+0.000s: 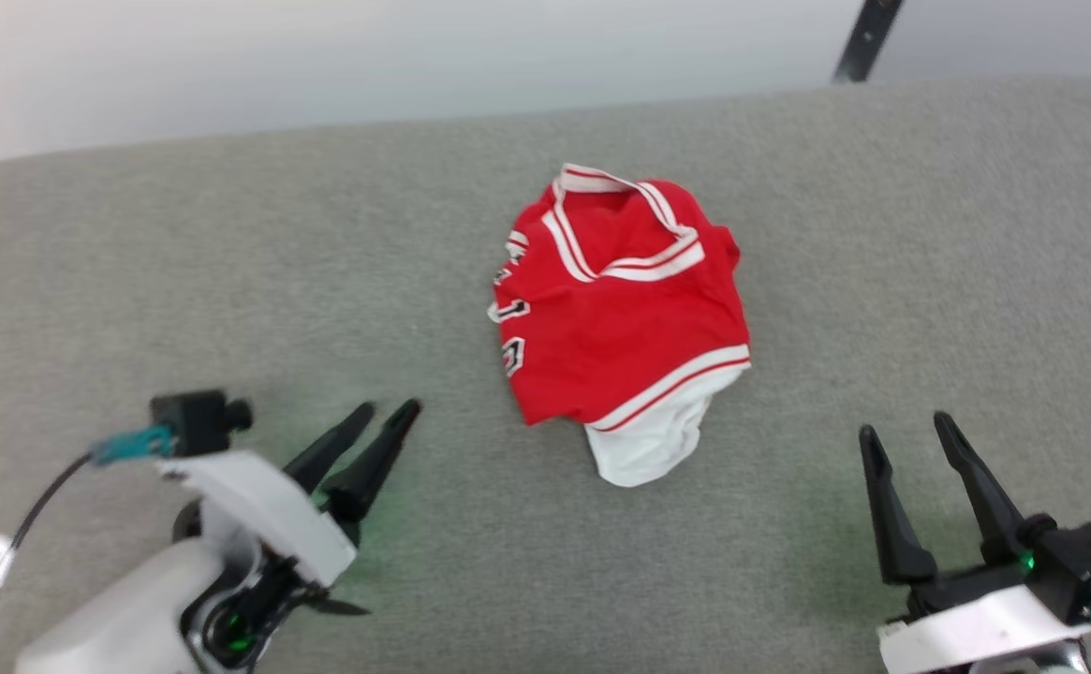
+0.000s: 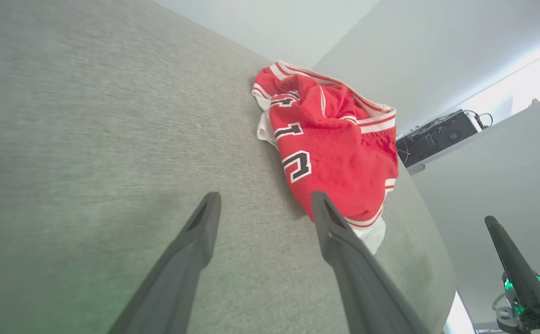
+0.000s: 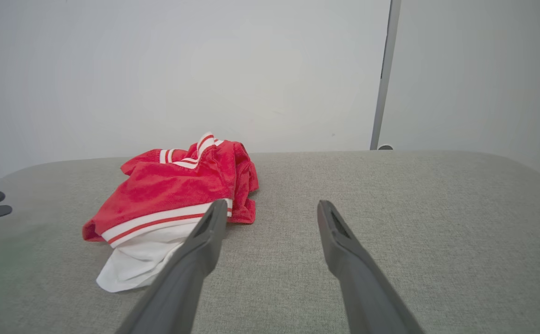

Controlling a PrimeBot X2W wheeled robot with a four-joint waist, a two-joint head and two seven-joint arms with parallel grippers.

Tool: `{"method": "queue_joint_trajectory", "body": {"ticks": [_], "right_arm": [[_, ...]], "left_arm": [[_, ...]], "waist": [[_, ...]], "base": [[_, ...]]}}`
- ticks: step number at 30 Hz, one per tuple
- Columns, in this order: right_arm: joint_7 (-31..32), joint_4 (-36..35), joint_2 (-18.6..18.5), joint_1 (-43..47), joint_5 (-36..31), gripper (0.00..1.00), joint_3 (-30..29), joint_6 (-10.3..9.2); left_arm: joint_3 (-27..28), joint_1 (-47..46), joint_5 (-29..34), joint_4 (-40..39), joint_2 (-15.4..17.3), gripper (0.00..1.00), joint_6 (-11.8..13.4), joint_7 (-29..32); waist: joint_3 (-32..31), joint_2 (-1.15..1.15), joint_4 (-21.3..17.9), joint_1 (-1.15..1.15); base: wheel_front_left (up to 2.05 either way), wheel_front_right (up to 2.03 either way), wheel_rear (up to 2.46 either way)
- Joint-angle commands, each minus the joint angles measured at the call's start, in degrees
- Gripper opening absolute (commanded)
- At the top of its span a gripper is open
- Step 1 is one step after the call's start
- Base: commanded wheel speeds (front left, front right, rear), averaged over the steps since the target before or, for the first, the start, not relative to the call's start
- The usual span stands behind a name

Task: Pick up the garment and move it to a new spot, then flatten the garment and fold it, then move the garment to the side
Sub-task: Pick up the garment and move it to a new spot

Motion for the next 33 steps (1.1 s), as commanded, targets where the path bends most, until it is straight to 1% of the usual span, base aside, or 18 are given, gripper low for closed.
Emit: {"method": "queue_joint_trajectory", "body": {"ticks": [1,7,11,13,16,19,23,28,33], "right_arm": [[-0.25,0.14,-0.63,1.23,0.31,1.0,-0.33,-0.08],[-0.25,-0.16,-1.75,3.52,0.7,1.0,-1.5,-0.08],[-0.25,-0.56,-1.94,4.61,0.86,1.0,-2.3,-0.08],[-0.25,-0.55,-1.99,4.76,0.83,1.0,-2.3,-0.08],[-0.13,-0.27,-2.28,5.16,0.87,1.0,-2.1,-0.08],[-0.13,-0.04,-2.87,5.42,1.45,1.0,-1.99,-0.08],[-0.13,0.52,-3.85,5.28,2.23,1.0,-1.67,-0.08],[-0.16,1.95,-5.33,4.06,3.14,1.0,-0.97,-0.08],[-0.21,3.74,-7.0,2.69,4.83,1.0,-0.36,-0.08]], "left_arm": [[2.18,2.47,0.45,0.09,0.21,1.0,0.13,-0.25],[14.03,13.18,5.13,-0.82,-0.54,1.0,0.13,-0.22],[21.45,20.19,11.61,-1.47,-1.75,1.0,0.13,-0.24],[24.72,23.1,15.22,-1.95,-2.89,1.0,0.18,-0.23],[29.31,27.42,20.73,-3.04,-4.88,1.0,0.95,-0.24],[32.72,31.28,24.24,-4.24,-7.2,1.0,1.31,-0.24],[36.85,34.85,28.13,-5.58,-9.39,1.0,1.56,-0.24],[42.12,37.78,36.29,-7.56,-11.76,1.0,2.88,-0.24],[47.28,40.3,46.1,-9.15,-14.4,1.0,4.09,-0.24]], "waist": [[-2.21,0.0,2.25,0.0],[-3.22,0.0,3.08,0.0],[-3.62,0.0,3.57,0.0],[-3.72,0.0,3.81,0.0],[-4.12,0.0,4.17,0.0],[-4.56,0.0,4.64,0.0],[-5.03,0.0,5.11,0.0],[-5.44,0.0,5.35,0.0],[-5.53,0.0,5.48,0.0]], "base": [[0.0,0.0,0.0],[0.0,0.0,0.0],[0.0,0.0,0.0],[0.0,0.0,0.0],[0.0,0.0,0.0],[0.0,0.0,0.0],[0.0,0.0,0.0],[0.0,0.0,0.0],[0.0,0.0,0.0]]}}
